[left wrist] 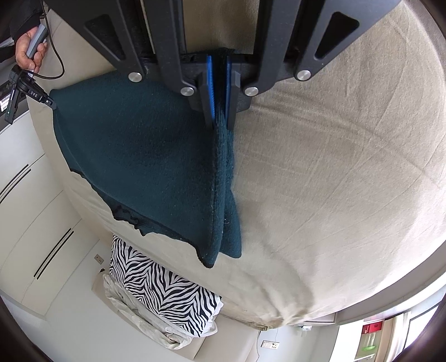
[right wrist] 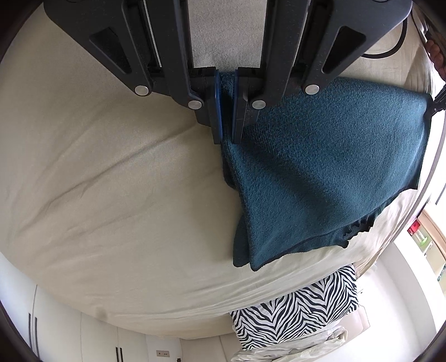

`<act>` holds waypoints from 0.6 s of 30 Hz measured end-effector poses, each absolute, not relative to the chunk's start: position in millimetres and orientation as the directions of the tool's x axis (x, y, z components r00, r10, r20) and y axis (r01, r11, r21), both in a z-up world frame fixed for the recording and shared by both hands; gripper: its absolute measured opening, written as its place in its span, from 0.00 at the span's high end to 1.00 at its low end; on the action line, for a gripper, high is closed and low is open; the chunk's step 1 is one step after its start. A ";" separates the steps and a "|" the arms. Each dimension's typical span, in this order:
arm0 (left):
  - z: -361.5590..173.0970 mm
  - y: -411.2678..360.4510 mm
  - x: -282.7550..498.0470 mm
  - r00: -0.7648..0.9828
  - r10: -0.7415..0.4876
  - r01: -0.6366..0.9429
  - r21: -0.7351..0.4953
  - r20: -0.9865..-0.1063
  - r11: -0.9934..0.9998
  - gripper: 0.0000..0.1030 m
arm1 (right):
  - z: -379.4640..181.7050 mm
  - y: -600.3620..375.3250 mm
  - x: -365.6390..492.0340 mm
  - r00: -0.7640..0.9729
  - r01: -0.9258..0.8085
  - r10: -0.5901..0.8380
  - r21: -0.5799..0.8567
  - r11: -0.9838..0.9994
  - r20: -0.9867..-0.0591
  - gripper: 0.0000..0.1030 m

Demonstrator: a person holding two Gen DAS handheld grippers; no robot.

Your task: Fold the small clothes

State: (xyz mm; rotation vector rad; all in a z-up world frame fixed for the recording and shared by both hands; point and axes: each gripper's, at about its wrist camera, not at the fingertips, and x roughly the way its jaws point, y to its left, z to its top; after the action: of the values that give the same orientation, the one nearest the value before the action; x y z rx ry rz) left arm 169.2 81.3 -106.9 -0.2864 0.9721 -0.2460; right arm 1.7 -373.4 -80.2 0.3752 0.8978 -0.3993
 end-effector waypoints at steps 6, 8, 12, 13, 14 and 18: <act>-107.0 82.8 162.2 0.544 -0.324 0.072 -0.342 -0.774 0.937 0.92 | -83.1 -371.0 5.7 0.553 0.480 -0.186 0.128 0.868 -0.812 0.95; -107.0 82.8 159.1 0.547 -0.318 0.070 -0.337 -0.774 0.939 0.92 | -83.6 -370.0 6.2 0.554 0.480 -0.189 0.125 0.868 -0.811 0.95; -112.3 87.0 160.6 0.544 -0.331 0.057 -0.359 -0.771 0.932 0.89 | -84.1 -369.3 6.4 0.557 0.479 -0.192 0.124 0.869 -0.808 0.95; -112.8 90.5 161.4 0.548 -0.353 0.055 -0.388 -0.759 0.920 0.88 | -84.1 -369.3 6.1 0.559 0.479 -0.189 0.128 0.868 -0.807 0.94; -112.8 95.3 161.6 0.549 -0.373 0.045 -0.420 -0.748 0.907 0.86 | -83.5 -369.9 6.1 0.561 0.479 -0.184 0.136 0.867 -0.807 0.93; -104.1 109.3 159.6 0.561 -0.370 -0.005 -0.449 -0.741 0.893 0.78 | -71.9 -376.3 -4.5 0.562 0.523 -0.186 0.173 0.835 -0.806 0.63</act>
State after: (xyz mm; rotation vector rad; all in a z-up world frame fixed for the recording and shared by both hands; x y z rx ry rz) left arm 159.6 109.3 -104.1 -0.4305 0.9582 -0.2230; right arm -4.5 -376.3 -71.9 0.4210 0.8816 -0.4317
